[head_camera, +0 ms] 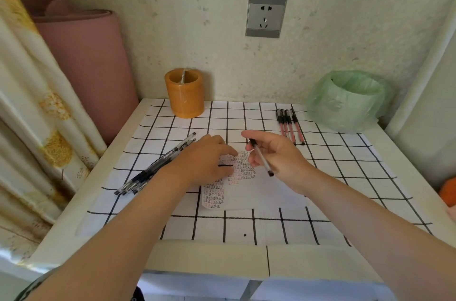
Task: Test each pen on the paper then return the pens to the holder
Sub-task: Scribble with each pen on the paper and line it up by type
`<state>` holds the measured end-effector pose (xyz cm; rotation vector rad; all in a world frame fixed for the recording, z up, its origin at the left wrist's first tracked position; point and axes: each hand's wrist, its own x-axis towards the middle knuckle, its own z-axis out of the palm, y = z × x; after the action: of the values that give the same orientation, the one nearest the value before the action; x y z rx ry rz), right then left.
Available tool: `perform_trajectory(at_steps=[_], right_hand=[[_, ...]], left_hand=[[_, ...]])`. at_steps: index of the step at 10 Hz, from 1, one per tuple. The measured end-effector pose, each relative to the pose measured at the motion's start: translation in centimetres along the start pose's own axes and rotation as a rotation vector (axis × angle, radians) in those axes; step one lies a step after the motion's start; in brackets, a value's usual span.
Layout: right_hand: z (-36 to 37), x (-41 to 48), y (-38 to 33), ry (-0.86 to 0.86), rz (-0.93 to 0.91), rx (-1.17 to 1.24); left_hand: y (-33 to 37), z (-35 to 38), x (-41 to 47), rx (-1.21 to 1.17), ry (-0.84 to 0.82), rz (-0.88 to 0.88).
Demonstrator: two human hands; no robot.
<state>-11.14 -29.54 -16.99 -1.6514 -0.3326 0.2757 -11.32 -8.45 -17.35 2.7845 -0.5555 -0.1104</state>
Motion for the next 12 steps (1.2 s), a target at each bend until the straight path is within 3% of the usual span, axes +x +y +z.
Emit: perform_trajectory(at_steps=[2,3,6,12], right_hand=[[0.8,-0.7,0.6,0.017,0.077,0.073],[1.1,-1.1,1.0,-0.017,0.105,-0.09],[1.7,-0.8,2.1,-0.043,-0.047,-0.359],[1.7,-0.3,2.6,-0.134,-0.07,-0.419]], left_hand=[[0.1,0.0,0.3,0.037,-0.077,-0.015],[0.0,-0.1,0.3,0.002,-0.083,-0.032],[0.6,0.6,0.8,-0.098,-0.032,-0.009],[0.4,0.9,1.2,-0.188,-0.04,-0.062]])
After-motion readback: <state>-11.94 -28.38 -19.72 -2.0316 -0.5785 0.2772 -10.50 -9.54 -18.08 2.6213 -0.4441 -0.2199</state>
